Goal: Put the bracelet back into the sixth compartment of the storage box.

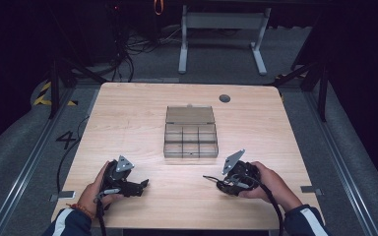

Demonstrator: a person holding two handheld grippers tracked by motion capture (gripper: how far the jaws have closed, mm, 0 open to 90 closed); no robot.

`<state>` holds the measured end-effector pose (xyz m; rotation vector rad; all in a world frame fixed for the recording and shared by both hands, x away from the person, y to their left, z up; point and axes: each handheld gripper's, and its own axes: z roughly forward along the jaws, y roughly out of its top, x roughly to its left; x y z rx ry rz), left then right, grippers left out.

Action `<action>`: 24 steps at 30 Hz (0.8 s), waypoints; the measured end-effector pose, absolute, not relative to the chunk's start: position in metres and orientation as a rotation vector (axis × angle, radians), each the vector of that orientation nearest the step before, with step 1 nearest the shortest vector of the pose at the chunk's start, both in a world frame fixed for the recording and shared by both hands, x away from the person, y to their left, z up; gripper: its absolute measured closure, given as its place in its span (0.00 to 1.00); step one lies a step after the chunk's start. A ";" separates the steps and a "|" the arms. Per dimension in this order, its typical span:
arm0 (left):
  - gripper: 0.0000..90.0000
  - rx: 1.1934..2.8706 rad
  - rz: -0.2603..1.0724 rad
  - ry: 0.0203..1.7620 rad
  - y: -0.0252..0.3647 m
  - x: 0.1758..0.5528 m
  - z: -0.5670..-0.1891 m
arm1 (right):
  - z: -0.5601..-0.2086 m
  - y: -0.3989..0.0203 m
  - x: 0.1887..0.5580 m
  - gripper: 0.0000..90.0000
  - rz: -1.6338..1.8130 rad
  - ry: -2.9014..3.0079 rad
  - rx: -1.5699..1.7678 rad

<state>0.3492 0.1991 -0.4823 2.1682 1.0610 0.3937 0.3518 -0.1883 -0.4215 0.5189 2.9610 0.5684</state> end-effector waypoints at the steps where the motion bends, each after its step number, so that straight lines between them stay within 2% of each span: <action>1: 0.00 2.168 0.394 1.061 0.199 0.349 -0.482 | -0.423 -0.187 0.352 0.68 0.552 2.970 0.518; 8: 0.00 2.168 0.394 1.061 0.199 0.349 -0.482 | -0.433 -0.183 0.353 0.71 0.478 2.981 0.521; 11: 0.00 2.168 0.394 1.061 0.199 0.349 -0.482 | -0.433 -0.183 0.352 0.75 0.473 2.975 0.515; 13: 0.00 2.168 0.394 1.061 0.199 0.349 -0.482 | -0.433 -0.184 0.351 0.82 0.493 2.977 0.507; 24: 0.00 2.168 0.393 1.061 0.199 0.349 -0.482 | -0.429 -0.190 0.350 0.83 0.563 2.947 0.459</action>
